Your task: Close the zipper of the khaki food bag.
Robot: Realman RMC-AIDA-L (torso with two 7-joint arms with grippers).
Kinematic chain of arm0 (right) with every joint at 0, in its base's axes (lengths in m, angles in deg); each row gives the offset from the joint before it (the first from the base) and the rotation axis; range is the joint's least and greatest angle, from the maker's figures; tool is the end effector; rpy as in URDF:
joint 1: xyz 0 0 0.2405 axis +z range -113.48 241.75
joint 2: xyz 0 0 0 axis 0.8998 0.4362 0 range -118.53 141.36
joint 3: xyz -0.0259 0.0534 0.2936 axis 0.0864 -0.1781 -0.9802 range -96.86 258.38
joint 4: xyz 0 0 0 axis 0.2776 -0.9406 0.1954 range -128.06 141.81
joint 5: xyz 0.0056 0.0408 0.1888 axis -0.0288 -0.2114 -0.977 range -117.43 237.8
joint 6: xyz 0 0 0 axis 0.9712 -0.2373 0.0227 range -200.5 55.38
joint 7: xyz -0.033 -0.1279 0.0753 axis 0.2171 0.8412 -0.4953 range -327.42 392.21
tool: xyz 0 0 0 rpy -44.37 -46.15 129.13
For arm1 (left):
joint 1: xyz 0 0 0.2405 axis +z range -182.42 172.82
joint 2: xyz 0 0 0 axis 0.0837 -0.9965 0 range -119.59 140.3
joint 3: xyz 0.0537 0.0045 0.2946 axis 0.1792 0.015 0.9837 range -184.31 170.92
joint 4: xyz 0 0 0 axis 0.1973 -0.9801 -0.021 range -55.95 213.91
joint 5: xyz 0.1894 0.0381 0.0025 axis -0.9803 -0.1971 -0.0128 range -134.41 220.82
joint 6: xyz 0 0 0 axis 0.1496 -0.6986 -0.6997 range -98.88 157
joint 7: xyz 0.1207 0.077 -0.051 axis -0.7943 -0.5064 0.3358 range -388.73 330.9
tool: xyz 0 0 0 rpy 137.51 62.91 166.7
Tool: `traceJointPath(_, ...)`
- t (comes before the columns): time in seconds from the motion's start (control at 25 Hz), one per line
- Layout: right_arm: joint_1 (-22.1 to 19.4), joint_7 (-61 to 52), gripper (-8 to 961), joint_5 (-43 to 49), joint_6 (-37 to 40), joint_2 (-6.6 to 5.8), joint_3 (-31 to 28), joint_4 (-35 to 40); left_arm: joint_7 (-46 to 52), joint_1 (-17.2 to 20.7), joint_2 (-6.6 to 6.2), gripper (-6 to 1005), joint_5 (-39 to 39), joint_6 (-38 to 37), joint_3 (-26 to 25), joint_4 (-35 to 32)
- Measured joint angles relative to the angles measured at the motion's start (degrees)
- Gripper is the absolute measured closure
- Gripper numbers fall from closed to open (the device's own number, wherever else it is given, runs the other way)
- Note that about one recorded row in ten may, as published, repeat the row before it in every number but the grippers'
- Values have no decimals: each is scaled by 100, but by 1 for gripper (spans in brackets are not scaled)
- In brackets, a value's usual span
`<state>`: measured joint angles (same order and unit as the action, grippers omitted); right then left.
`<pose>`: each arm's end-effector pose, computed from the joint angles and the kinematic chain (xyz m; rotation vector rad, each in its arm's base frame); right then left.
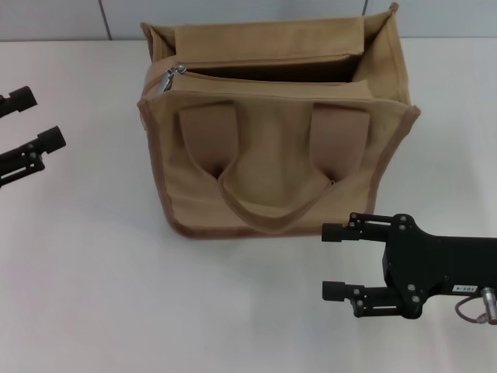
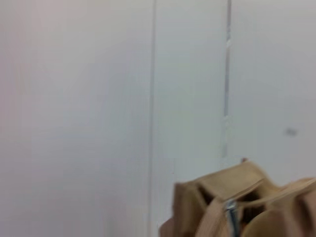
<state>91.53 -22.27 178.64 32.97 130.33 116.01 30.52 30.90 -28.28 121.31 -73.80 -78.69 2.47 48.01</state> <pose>0.2827 0.2631 -0.0524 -2.8960 0.3014 1.0314 -0.3410 0.2902 0.0748 -2.3744 -0.3692 -0.9497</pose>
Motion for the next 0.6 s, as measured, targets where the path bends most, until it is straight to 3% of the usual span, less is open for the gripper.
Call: traceJointPath(0.6, -5, -18, 212, -19, 21, 0, 0, 0, -151, -150, 27, 226, -62, 366, 181, 6)
